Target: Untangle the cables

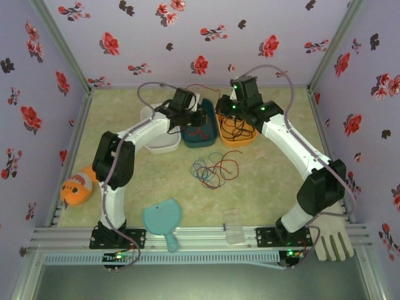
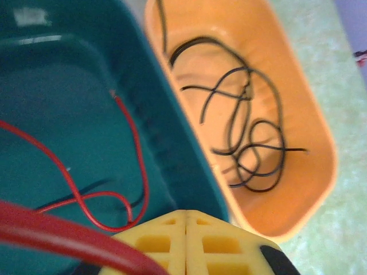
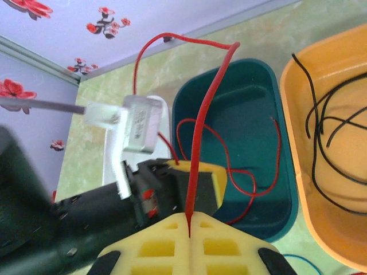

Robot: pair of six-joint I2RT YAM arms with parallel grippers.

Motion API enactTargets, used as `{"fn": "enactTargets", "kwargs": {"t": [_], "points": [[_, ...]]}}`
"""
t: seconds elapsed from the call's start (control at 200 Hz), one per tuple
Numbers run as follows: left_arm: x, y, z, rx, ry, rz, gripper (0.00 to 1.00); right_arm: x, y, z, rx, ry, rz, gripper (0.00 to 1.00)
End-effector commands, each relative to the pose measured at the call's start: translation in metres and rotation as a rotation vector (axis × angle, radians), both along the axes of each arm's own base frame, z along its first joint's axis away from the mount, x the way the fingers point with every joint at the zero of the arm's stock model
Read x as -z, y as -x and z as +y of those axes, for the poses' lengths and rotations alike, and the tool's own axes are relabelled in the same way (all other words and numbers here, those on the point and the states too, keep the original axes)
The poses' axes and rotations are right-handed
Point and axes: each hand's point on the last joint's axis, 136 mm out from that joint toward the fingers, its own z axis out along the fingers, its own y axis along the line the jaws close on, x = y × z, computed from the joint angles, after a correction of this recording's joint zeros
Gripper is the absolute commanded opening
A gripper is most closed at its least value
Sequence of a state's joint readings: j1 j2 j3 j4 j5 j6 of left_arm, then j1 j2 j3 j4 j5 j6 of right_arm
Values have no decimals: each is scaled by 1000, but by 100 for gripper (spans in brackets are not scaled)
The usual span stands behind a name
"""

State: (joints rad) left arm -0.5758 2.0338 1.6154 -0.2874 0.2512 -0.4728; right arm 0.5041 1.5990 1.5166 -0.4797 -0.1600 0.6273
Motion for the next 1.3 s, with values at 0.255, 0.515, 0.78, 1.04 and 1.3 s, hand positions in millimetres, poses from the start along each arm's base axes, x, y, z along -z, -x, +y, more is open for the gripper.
{"fn": "enactTargets", "kwargs": {"t": [0.255,0.515,0.78,1.04,1.3], "points": [[13,-23,27,-146,-50,29,62,34,3,16,-84,47,86,0],[-20,-5,41,-158,-23,-22,89,52,-10,2,-29,127,111,0],[-34,20,57,-161,-2,-24,100,52,-18,-5,7,93,123,0],[-51,20,88,-224,-35,-82,100,54,-33,32,-27,-52,143,0],[-41,20,102,-241,-52,-64,99,67,-64,61,24,-197,154,0]]}}
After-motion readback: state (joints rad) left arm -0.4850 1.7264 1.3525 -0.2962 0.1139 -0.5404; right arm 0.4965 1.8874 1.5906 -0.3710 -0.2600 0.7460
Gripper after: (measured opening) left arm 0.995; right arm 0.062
